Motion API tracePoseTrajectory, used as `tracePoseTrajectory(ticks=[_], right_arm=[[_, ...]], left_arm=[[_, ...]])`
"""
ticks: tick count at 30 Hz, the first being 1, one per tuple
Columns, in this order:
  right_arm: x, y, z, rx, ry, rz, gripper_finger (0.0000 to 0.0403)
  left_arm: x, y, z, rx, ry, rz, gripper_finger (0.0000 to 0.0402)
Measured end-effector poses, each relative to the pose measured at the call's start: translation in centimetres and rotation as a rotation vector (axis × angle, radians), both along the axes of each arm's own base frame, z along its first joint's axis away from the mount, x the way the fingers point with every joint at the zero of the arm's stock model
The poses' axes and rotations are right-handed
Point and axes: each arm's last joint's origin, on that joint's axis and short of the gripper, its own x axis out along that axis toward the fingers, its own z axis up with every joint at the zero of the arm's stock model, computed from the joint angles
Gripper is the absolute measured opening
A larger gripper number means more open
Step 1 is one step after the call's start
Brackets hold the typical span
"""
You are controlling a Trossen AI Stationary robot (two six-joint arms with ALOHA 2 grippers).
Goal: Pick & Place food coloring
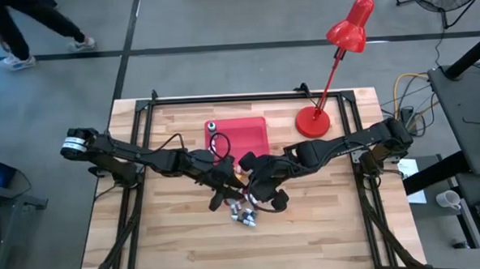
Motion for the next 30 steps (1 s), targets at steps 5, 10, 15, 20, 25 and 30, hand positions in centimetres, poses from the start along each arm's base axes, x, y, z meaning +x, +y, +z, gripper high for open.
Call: tracePoseTrajectory(ticks=[5,10,15,20,25,30], right_arm=[[-0.1,0.0,-0.1,-0.004,0.009,-0.006,0.0029],[-0.2,-0.2,-0.2,-0.016,0.026,-0.037,0.0029],[-0.2,-0.3,-0.2,-0.005,0.035,-0.057,0.0028],[-0.5,-0.2,-0.4,-0.001,0.066,-0.044,0.0028],[-0.7,-0.5,-0.7,0.017,0.114,-0.112,0.0024],[-0.7,-1.5,0.1,-0.007,0.081,-0.313,0.0025]], left_arm=[[0.0,0.2,-0.1,0.017,0.02,0.08,0.0115],[-0.1,0.3,-0.1,0.028,0.032,0.128,0.0115],[-0.7,0.5,0.5,0.028,0.046,0.147,0.0115],[-2.3,1.2,-0.4,0.112,0.205,0.251,0.0115],[-4.4,1.6,0.2,0.156,0.281,0.31,0.0115],[-6.3,1.9,1.6,0.125,0.268,0.374,0.0115]])
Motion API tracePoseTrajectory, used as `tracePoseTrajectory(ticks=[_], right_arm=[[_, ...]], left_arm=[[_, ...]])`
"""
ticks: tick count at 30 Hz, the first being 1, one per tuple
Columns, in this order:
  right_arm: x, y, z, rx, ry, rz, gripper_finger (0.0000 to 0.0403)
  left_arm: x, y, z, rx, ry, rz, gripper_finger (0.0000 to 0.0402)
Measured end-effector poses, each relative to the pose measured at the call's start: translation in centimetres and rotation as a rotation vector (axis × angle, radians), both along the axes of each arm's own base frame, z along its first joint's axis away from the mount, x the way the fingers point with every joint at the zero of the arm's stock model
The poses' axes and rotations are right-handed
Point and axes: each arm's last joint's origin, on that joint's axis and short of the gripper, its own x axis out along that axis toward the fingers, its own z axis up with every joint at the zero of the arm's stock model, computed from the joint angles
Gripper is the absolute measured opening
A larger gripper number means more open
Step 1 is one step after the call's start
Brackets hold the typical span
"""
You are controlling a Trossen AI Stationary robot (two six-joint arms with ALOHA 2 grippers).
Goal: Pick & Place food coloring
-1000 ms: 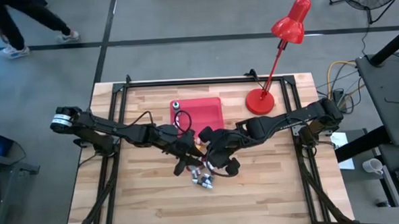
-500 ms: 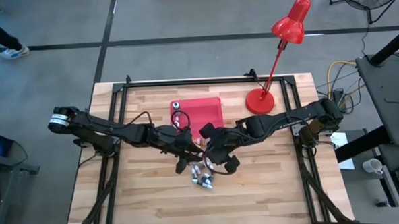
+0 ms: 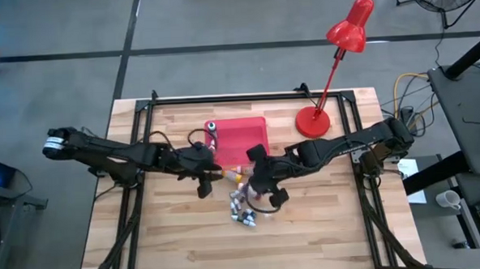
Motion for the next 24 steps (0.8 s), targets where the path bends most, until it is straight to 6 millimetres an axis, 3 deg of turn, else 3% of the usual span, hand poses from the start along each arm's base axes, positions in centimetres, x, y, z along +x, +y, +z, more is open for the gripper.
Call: tracePoseTrajectory(ticks=[5,10,20,24], right_arm=[[0.2,-2.1,1.0,0.005,-0.014,-0.146,0.0027],[-0.1,-2.3,1.1,0.046,0.032,-0.127,0.0027],[-2.6,-2.3,-0.8,0.179,0.334,-0.268,0.0028],[-3.0,-1.5,-1.9,0.233,0.395,-0.301,0.0028]], left_arm=[[-2.0,0.4,0.7,-0.042,-0.042,0.075,0.0115],[-3.4,0.6,0.1,-0.079,-0.043,0.1,0.0115],[-4.7,0.6,-6.6,-0.212,0.091,0.203,0.0115],[-5.0,0.5,-8.2,-0.249,0.075,0.216,0.0115]])
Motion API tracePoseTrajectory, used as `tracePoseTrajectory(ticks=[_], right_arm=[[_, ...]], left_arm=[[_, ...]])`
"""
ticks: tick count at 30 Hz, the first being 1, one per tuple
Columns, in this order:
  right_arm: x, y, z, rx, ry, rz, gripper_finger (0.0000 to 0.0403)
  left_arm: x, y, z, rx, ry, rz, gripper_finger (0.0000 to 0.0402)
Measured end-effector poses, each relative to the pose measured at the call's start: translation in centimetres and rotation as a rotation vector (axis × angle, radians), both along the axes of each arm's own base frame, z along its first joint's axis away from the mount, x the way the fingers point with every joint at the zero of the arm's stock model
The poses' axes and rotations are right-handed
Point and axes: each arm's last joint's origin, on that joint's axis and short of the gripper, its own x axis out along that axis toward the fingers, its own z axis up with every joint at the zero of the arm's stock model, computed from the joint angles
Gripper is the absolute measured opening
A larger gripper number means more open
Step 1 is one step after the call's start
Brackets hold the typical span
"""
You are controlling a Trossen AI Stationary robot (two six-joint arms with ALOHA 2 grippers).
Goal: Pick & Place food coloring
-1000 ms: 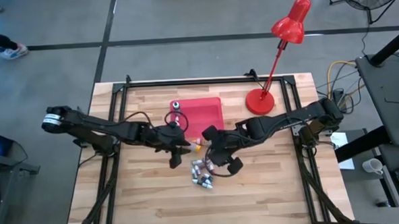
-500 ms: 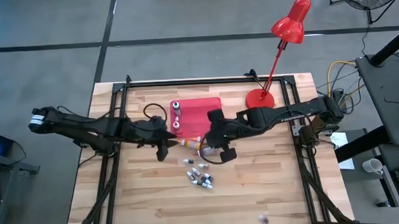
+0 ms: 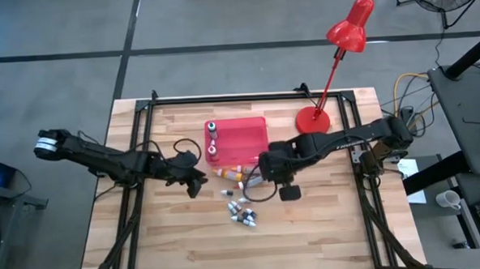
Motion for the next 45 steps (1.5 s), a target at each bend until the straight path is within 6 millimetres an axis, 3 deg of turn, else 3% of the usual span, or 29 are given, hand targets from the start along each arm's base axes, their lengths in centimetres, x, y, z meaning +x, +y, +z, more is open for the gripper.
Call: tracePoseTrajectory(ticks=[12,19,24,31,35,40,45], right_arm=[[-1.1,2.5,-2.2,0.045,0.083,0.023,0.0028],[0.5,1.7,-1.9,0.063,-0.065,-0.027,0.0037],[2.1,0.3,-2.2,0.027,-0.19,-0.007,0.0085],[4.9,-0.2,-6.2,-0.056,-0.233,0.154,0.0185],[6.2,-0.2,-8.7,-0.101,-0.177,0.15,0.0223],[7.1,-0.8,-10.9,-0.114,-0.124,0.145,0.0243],[7.7,-1.8,-13.1,-0.072,-0.076,0.132,0.0237]], left_arm=[[-0.2,0.0,-0.5,-0.006,0.013,-0.009,0.0115],[-0.2,0.0,-0.6,-0.017,0.02,-0.019,0.0115],[-0.2,-0.1,-0.6,-0.041,0.021,-0.013,0.0115],[-0.2,-0.3,-0.6,-0.049,0.02,-0.016,0.0115],[-0.3,-0.5,-0.6,-0.058,0.022,-0.02,0.0115],[-0.3,-0.8,-0.6,-0.066,0.022,-0.027,0.0115],[-0.4,-0.8,-0.6,-0.066,0.023,-0.03,0.0115]])
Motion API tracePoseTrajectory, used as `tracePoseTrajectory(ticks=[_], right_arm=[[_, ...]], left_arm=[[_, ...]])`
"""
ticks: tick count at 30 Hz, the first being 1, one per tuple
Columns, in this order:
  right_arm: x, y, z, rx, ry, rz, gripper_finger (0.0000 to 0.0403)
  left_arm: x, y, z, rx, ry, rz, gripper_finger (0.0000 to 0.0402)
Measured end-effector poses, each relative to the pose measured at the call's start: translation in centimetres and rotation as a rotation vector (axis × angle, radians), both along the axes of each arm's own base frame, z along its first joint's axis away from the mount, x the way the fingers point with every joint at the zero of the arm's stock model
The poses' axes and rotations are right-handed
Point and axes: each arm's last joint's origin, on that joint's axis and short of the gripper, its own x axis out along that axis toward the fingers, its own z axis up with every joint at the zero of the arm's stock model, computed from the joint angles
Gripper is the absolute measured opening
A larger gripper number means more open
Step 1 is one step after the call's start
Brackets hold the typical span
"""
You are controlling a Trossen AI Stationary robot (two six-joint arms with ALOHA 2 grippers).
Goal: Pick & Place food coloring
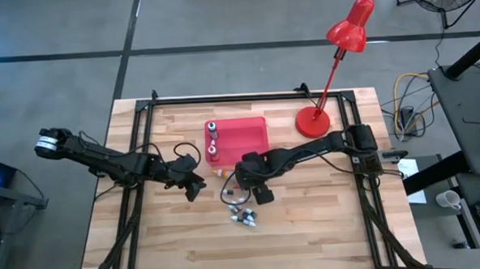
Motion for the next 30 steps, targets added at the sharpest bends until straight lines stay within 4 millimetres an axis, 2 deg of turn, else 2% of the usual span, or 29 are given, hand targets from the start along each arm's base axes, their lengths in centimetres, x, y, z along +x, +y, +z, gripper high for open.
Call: tracePoseTrajectory(ticks=[12,16,19,25,30], right_arm=[[0.8,-0.7,-2.6,0.021,0.03,-0.037,0.0217],[0.8,-0.3,-2.7,0.04,0.034,-0.041,0.0206],[0.7,-0.2,-2.1,0.049,0.021,-0.041,0.0175],[0.2,-0.2,0.7,0.151,-0.032,-0.086,0.0094],[-0.2,-0.3,3.7,0.298,-0.099,-0.13,0.0084]], left_arm=[[0.0,0.0,0.0,0.001,0.007,0.001,0.0115],[-0.1,0.0,-0.1,0.002,0.008,0.001,0.0115],[-0.1,0.0,-0.1,0.003,0.011,0.0,0.0115],[-0.1,0.0,-0.1,0.004,0.015,0.0,0.0115],[0.3,-0.1,0.5,-0.007,-0.05,-0.002,0.0115]])
